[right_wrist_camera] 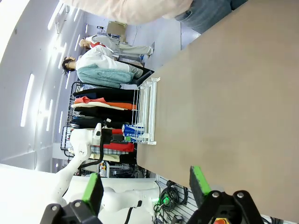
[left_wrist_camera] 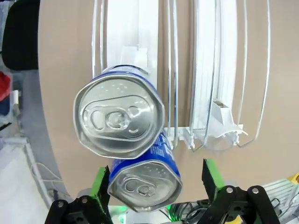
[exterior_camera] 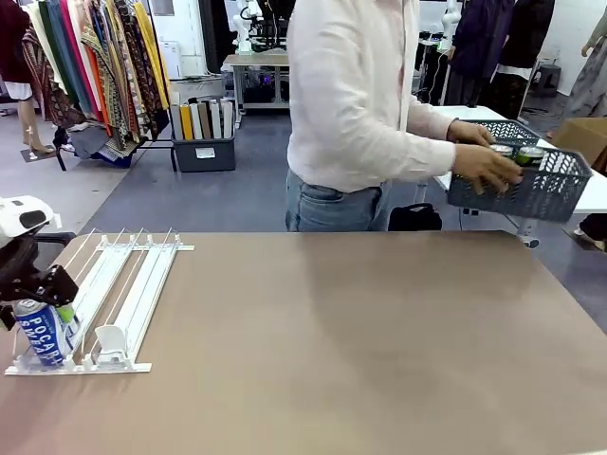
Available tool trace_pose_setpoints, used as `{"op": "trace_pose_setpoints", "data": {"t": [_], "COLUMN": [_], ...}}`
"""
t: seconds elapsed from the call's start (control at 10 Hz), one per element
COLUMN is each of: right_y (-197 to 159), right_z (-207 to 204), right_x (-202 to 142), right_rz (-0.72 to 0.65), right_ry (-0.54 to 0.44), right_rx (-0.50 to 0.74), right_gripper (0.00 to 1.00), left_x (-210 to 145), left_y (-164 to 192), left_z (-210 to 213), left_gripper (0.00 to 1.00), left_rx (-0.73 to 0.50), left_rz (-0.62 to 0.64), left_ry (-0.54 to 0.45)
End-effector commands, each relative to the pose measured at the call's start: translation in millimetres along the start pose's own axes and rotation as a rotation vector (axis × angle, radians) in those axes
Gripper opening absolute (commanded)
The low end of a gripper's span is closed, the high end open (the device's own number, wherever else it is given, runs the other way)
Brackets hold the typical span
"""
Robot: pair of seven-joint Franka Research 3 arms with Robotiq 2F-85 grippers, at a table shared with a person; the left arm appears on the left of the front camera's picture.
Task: Retrieve and store the cans from the dispenser.
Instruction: Pick up one can from the Automatic Can Dispenser and place it in the middle of the table.
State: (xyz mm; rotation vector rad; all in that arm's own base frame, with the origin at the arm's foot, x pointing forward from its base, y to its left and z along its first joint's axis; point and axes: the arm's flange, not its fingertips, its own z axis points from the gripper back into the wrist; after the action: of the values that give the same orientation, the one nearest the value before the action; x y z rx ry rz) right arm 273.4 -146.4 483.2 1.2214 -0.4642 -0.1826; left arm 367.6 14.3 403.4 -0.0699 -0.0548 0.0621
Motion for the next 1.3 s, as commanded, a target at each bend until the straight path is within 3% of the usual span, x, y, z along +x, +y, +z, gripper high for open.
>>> {"op": "trace_pose_setpoints", "data": {"t": [0.0,0.1,0.2,0.3,0.4,1.2], "right_y": [1.1,1.1,1.1,1.1,1.1,1.1], "right_z": [-1.9,-1.9,-1.9,-1.9,-1.9,-1.9], "right_x": [2.8,2.8,2.8,2.8,2.8,2.8], "right_rz": [0.027,0.027,0.027,0.027,0.027,0.027], "right_ry": [-0.015,-0.015,-0.015,-0.015,-0.015,-0.015], "right_rx": [0.030,0.030,0.030,0.030,0.030,0.030], "right_gripper": [1.00,1.00,1.00,1.00,1.00,1.00], "left_x": [-19.0,-18.3,-17.5,-16.8,-16.1,-17.1], "left_y": [-2.4,-2.3,-2.6,-3.0,-2.9,2.9], "left_z": [-8.6,-9.1,-9.3,-9.2,-9.1,8.7], "left_gripper": [1.00,1.00,0.93,0.37,0.00,0.00], "left_rx": [0.020,0.027,0.042,0.056,0.060,0.073], "left_rz": [-0.009,-0.003,-0.003,-0.005,-0.005,0.006], "left_ry": [-0.029,-0.017,-0.011,-0.002,-0.004,-0.031]}}
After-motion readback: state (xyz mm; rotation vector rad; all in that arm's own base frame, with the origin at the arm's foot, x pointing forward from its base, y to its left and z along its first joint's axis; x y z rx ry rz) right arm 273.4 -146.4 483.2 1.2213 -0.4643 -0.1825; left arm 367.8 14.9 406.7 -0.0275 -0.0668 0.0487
